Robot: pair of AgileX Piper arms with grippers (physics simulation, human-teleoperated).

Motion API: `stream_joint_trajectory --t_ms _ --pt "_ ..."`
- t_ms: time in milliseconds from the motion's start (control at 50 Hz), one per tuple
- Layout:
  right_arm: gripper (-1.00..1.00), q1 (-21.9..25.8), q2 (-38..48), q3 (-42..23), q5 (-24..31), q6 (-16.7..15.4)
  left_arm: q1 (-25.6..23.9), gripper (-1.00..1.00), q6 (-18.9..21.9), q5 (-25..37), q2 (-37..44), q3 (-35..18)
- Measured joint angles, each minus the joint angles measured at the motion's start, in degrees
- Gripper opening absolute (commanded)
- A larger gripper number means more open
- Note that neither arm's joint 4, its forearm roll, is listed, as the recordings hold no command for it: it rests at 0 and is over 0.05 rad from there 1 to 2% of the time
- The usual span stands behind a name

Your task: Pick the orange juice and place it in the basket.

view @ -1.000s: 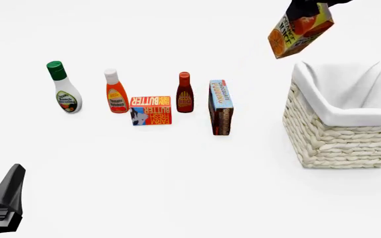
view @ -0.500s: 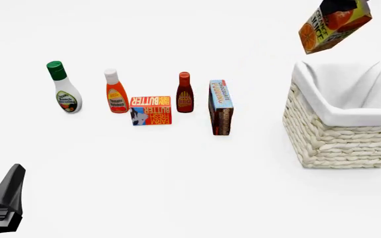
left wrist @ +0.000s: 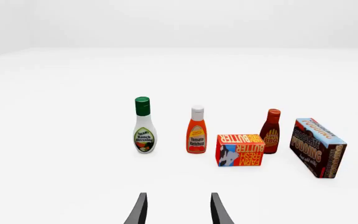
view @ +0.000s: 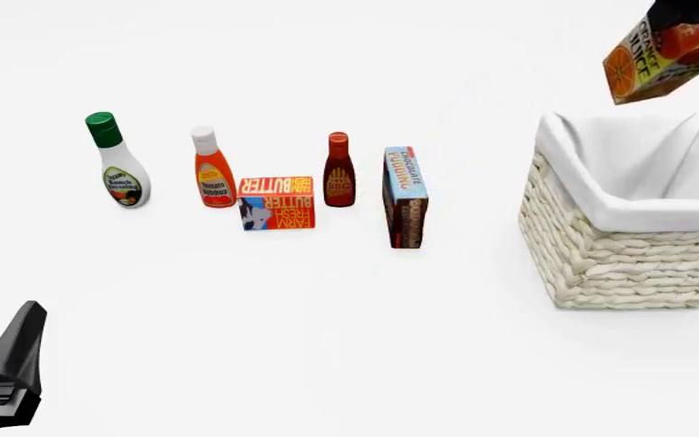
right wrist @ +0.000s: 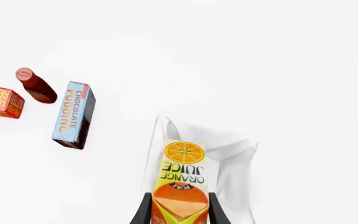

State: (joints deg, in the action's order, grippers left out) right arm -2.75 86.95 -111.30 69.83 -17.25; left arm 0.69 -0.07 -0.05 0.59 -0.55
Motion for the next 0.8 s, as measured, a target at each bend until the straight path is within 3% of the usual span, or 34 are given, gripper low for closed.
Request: stream_joint_trajectory --t_ms 800 --pt "-1.0 -5.49 1.35 2.92 -0.01 4.71 0.0 1.0 0.0 0.0 0.0 0.0"
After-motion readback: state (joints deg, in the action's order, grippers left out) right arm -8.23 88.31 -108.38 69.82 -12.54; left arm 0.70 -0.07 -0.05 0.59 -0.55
